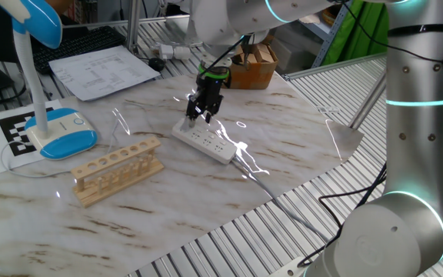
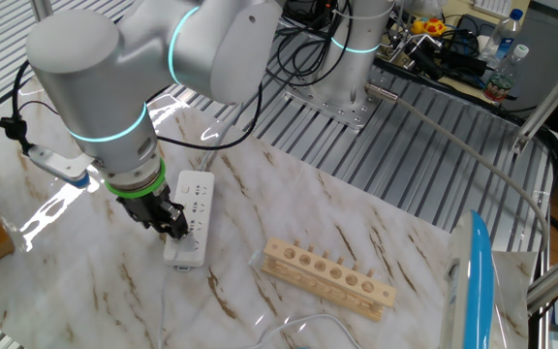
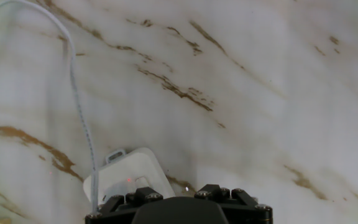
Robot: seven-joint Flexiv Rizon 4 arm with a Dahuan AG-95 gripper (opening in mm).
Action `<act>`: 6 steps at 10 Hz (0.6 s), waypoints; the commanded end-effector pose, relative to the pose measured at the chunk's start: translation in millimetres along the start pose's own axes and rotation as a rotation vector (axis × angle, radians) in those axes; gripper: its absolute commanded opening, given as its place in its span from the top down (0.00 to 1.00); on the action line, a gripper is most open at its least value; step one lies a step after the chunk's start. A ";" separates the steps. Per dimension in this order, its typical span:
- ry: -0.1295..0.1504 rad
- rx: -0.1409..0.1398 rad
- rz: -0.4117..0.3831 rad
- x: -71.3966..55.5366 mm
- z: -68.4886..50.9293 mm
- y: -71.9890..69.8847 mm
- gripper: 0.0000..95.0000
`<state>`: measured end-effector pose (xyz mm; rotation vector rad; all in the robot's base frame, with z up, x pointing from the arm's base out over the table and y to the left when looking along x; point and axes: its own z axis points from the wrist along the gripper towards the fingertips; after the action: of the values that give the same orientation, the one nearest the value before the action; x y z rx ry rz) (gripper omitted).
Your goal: Plug in the power cord of the desk lamp, turn on the socket, and light up the desk lamp
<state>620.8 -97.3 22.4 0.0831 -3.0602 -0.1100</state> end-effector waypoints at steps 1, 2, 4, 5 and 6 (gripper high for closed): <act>-0.015 0.029 0.002 3.5 12.1 0.4 0.40; -0.016 0.032 0.002 3.1 12.8 -0.1 0.40; -0.016 0.029 0.006 1.3 16.5 -2.4 0.40; -0.012 0.022 0.008 1.0 17.1 -2.7 0.40; -0.011 0.020 0.011 1.1 16.9 -2.8 0.40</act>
<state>621.7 -99.5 22.7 0.0636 -3.0666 -0.0905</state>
